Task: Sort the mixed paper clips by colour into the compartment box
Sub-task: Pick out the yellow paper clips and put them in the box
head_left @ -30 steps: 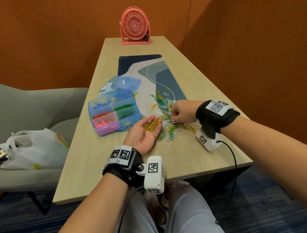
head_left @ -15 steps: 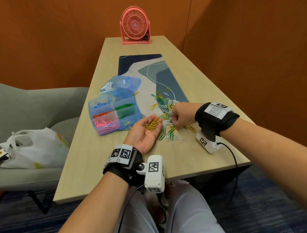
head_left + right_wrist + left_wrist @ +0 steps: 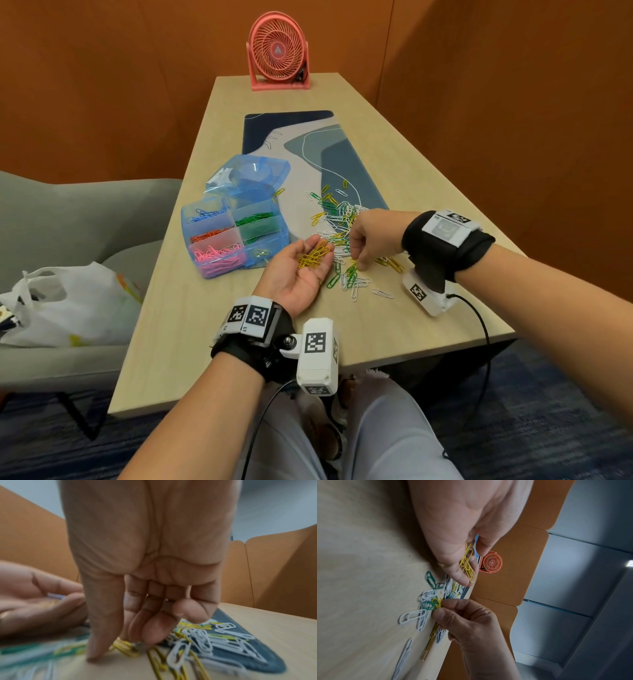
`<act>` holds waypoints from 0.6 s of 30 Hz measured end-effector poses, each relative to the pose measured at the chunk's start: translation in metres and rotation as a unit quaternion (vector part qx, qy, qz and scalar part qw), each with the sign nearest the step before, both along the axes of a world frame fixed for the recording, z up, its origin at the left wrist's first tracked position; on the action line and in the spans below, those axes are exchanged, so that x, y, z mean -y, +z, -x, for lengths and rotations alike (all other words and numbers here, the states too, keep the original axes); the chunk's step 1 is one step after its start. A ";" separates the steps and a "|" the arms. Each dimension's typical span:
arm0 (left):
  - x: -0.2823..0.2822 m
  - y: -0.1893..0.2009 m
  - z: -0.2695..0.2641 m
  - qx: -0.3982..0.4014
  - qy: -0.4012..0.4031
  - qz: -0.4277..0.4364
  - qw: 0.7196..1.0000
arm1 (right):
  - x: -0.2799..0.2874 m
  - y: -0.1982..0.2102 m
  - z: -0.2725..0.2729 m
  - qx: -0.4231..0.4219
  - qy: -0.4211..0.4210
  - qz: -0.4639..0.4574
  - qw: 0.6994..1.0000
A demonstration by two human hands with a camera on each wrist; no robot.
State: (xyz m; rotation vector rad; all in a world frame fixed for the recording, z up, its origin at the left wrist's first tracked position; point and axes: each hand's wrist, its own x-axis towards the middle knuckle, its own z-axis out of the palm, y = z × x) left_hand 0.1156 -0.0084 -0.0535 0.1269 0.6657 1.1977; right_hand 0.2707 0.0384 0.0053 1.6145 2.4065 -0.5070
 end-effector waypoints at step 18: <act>0.000 0.000 0.000 -0.012 -0.002 -0.003 1.000 | 0.006 0.004 0.004 -0.050 0.001 0.018 0.999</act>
